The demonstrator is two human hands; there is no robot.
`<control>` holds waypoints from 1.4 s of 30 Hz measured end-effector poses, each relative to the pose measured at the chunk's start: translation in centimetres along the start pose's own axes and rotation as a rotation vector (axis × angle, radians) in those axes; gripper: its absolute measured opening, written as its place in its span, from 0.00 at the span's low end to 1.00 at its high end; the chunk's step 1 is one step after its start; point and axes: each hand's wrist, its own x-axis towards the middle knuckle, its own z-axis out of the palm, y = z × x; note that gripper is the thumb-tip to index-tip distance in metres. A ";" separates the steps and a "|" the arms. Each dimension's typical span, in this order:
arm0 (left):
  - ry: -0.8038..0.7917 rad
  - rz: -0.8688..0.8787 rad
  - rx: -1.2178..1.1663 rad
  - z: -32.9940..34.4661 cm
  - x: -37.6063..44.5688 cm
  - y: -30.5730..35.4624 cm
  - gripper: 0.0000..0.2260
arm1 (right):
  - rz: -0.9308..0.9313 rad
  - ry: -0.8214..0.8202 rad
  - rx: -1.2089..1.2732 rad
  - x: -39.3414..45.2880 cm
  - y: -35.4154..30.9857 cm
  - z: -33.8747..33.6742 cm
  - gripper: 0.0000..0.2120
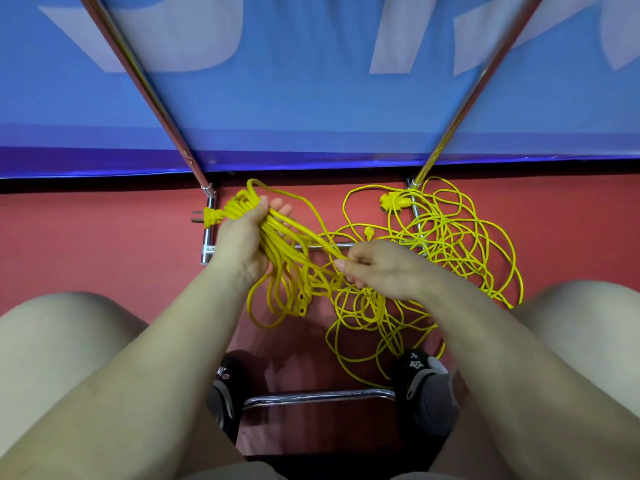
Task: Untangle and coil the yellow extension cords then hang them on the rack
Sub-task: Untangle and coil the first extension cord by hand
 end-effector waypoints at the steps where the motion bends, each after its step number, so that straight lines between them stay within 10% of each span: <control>1: 0.027 0.014 -0.025 -0.2 0.3 0.4 0.07 | 0.050 -0.046 -0.032 -0.1 0.4 0.2 0.14; 11: -0.010 0.042 0.017 -1.0 0.8 0.5 0.09 | 0.085 0.185 0.121 0.1 1.3 -0.7 0.03; 27: -0.368 0.185 0.824 -0.2 -1.9 -1.6 0.09 | 0.399 0.212 1.577 -0.1 -0.5 -2.9 0.09; 42: -0.505 0.050 0.954 -0.1 -2.4 -2.5 0.09 | 0.405 0.277 1.660 0.6 -0.2 -1.8 0.09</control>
